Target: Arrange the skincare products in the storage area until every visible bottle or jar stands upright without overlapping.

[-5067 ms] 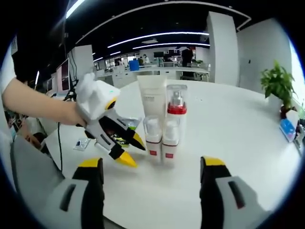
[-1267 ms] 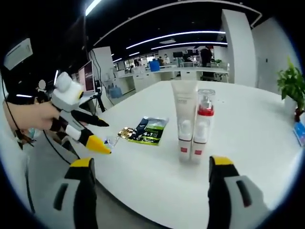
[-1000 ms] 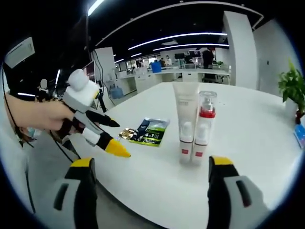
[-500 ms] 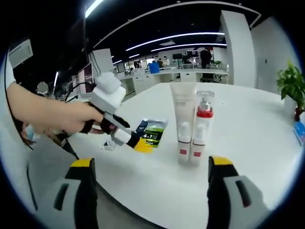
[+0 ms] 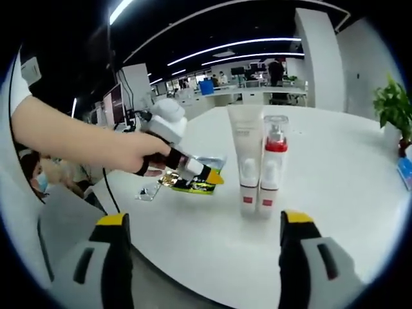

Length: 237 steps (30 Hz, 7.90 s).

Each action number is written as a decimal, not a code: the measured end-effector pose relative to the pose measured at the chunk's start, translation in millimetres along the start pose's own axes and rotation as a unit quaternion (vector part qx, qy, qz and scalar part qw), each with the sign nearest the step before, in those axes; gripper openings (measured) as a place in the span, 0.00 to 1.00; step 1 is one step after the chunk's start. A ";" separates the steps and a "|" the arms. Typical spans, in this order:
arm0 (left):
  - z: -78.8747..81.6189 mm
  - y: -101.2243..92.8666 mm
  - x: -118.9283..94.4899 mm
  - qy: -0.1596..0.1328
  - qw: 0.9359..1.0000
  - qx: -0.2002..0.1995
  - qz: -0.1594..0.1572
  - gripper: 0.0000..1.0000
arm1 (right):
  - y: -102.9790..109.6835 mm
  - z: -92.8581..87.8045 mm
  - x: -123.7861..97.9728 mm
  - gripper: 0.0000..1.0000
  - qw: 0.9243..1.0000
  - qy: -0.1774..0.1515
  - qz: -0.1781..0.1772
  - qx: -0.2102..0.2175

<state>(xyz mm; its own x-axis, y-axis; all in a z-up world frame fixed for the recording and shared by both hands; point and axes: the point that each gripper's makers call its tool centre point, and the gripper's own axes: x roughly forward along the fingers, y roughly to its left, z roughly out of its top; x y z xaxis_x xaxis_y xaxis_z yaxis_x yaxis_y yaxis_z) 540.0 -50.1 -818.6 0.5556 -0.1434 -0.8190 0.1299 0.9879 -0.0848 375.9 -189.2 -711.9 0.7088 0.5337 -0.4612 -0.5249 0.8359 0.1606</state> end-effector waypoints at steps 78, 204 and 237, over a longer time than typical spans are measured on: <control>-10.6 -22.9 -19.9 -0.045 0.996 -0.008 -0.079 0.16 | -6.5 -0.8 -0.3 0.92 1.000 0.001 -0.018 -0.003; -8.4 -96.0 -313.5 -0.217 0.751 -0.108 -0.614 0.00 | 46.3 121.0 -42.1 0.08 0.831 -0.223 0.315 0.400; -16.5 -94.2 -295.1 -0.205 0.759 -0.143 -0.602 0.09 | 66.4 136.7 -50.6 0.01 0.771 -0.234 0.360 0.470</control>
<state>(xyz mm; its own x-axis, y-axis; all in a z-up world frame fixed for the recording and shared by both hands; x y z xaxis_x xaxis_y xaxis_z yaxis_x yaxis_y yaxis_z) 350.3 -99.9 -578.2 0.3923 -0.9001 0.1894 0.5945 0.0909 -0.7990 369.6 -143.1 -558.6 0.6006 0.7068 0.3737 -0.4448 -0.0930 0.8908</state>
